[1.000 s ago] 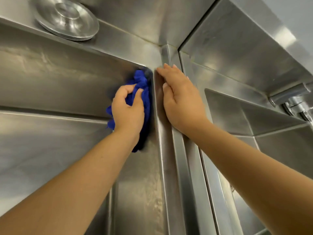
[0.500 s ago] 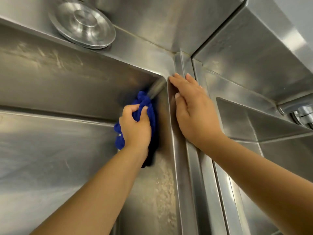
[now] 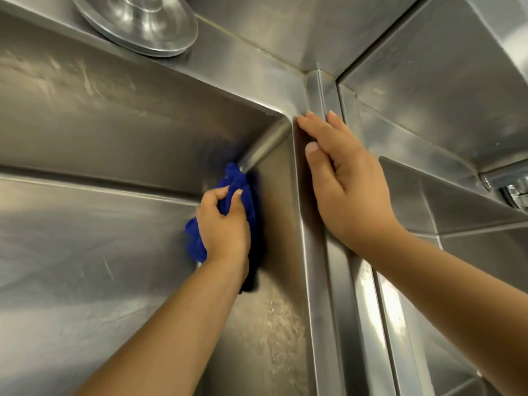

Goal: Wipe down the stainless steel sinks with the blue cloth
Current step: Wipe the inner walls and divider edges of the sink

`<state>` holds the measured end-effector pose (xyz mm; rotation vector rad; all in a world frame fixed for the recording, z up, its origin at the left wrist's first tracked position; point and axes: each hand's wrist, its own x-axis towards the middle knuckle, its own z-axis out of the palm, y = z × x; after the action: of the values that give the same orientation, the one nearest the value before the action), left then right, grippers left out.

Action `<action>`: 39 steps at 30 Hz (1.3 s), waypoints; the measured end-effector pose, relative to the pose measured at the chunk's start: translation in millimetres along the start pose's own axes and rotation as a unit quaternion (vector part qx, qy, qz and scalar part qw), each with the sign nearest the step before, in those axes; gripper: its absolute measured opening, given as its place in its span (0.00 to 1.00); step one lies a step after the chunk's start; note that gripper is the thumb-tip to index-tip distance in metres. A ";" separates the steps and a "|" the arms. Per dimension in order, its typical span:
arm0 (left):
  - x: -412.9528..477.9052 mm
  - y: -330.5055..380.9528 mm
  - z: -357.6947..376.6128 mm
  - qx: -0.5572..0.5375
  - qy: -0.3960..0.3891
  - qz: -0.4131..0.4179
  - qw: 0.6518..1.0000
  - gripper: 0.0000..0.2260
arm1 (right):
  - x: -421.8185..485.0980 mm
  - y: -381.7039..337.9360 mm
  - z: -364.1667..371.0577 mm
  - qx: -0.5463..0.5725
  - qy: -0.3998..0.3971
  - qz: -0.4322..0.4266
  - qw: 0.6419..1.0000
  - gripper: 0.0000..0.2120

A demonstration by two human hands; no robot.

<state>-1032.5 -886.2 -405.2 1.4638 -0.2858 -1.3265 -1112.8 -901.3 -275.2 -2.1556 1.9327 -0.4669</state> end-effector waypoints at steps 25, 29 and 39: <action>29.1 -43.3 -16.8 0.030 0.007 -0.081 0.996 0.06 | 1.4 4.1 -1.1 0.003 0.006 -0.005 1.000 0.20; 4.8 -31.3 -22.3 0.029 -0.031 -0.049 0.998 0.09 | 0.1 4.3 -1.0 0.001 0.007 -0.008 1.000 0.20; 28.7 -52.5 -29.7 0.071 -0.039 -0.095 0.992 0.09 | 3.0 8.4 -0.5 0.009 0.001 -0.012 1.000 0.20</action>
<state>-1022.2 -871.9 -469.6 1.5921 -0.3033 -1.5451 -1120.6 -905.3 -277.4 -2.1702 1.8974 -0.4899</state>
